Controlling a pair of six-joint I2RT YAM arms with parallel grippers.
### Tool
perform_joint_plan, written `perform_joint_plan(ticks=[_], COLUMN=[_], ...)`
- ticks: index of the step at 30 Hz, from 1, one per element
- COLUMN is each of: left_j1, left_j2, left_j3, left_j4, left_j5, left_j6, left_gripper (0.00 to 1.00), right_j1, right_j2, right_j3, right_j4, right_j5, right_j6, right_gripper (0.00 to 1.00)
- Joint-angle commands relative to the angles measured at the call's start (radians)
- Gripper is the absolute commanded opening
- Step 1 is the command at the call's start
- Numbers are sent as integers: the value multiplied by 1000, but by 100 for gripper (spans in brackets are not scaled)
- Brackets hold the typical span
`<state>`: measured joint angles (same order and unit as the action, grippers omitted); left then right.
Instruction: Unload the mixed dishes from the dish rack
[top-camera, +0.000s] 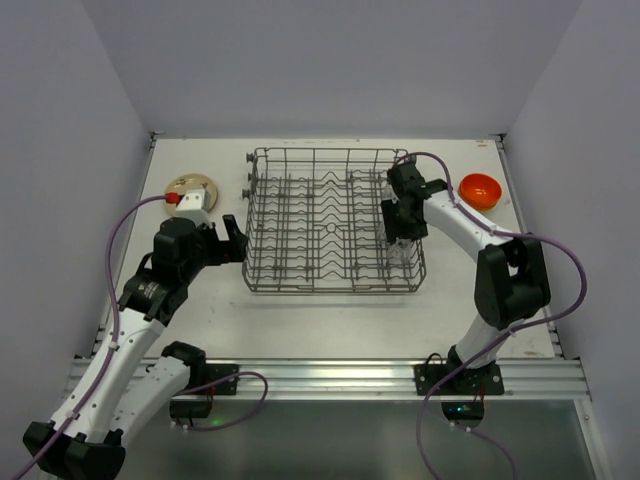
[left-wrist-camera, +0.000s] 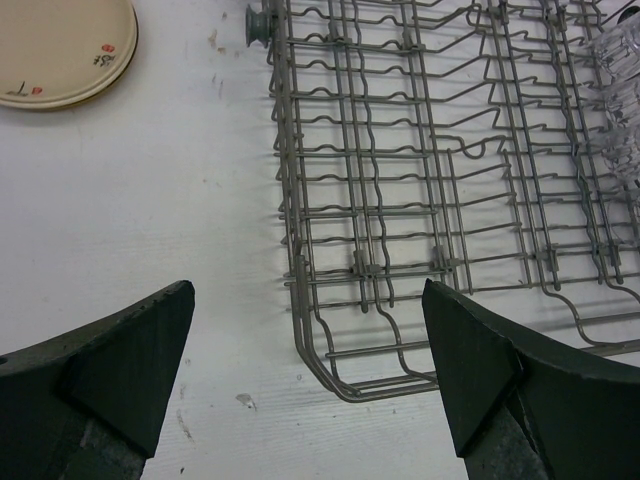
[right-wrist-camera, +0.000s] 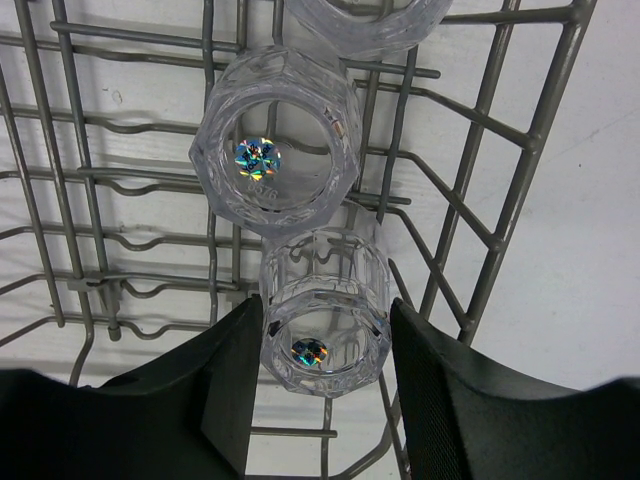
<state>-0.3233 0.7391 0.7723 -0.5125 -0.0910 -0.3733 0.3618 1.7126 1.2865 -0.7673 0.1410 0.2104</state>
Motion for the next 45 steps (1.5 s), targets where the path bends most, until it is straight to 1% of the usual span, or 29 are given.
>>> perform_joint_plan(ticks=[1,2,4,7,13,19,21,22,25,26,27,28,29,30,31,32,33,34,35,36,37,38,40,43,44,45], left_j1=[-5,-5,-5,-5,-5,-5,-5,-5,-5,-5,-5,-5,-5,-5,-5,-5,-6,-14,-23,-36,-65,-78,-124,-178,-189,-200], left_j2=[-9,-9,-15,-23,-30,-43,-55,-67,-86,-84,-78,-72,-64,-47,-40,-27,5,25,51,99,118,134,164,203,213,229], left_j3=[-1,-1,1,-1,-1,2,2,2,5,8,13,12,7,-14,-31,-72,-94,-112,-123,-117,-108,-99,-94,-71,-64,-62], left_j4=[42,42,39,42,42,43,57,65,112,149,178,216,318,388,470,665,759,858,990,1011,1017,1057,1129,1158,1180,1201], left_j5=[-16,-16,-19,-19,-21,-15,11,32,180,273,400,472,549,621,749,807,854,937,962,965,956,953,936,907,904,906], left_j6=[25,25,25,25,25,25,28,30,4,-13,-56,-81,-110,-181,-225,-274,-374,-424,-465,-498,-500,-518,-552,-585,-601,-613], left_gripper=[100,100,100,100,100,100,100,100,100,100,100,100,100,100,100,100,100,100,100,100,100,100,97,93,91,86], right_j1=[5,5,5,5,6,6,6,5,6,5,6,5,6,5,6,6,5,6,5,6,6,6,8,8,8,8], right_j2=[-68,-74,-84,-103,-183,-271,-321,-341,-418,-433,-470,-487,-505,-543,-562,-580,-619,-634,-648,-659,-660,-659,-662,-659,-653,-648], right_j3=[45,48,59,62,63,105,117,116,105,96,73,60,44,21,-28,-59,-87,-149,-180,-203,-240,-254,-297,-322,-329,-334], right_j4=[-41,-44,-64,-78,-89,-101,-81,-69,5,44,77,107,190,247,299,421,494,561,715,788,850,947,1057,1102,1149,1171], right_j5=[23,20,15,14,-14,-75,-118,-136,-286,-326,-410,-458,-518,-582,-695,-746,-794,-866,-909,-952,-1013,-1040,-1064,-1083,-1106,-1116], right_j6=[18,15,17,18,23,26,27,30,47,53,78,96,113,139,206,240,282,364,400,470,503,524,573,581,593,618], right_gripper=[30,28,20,16,15,12,8,0,0,0,0,0,0,0,0,0,0,0,0,0,0,0,0,0,0,0])
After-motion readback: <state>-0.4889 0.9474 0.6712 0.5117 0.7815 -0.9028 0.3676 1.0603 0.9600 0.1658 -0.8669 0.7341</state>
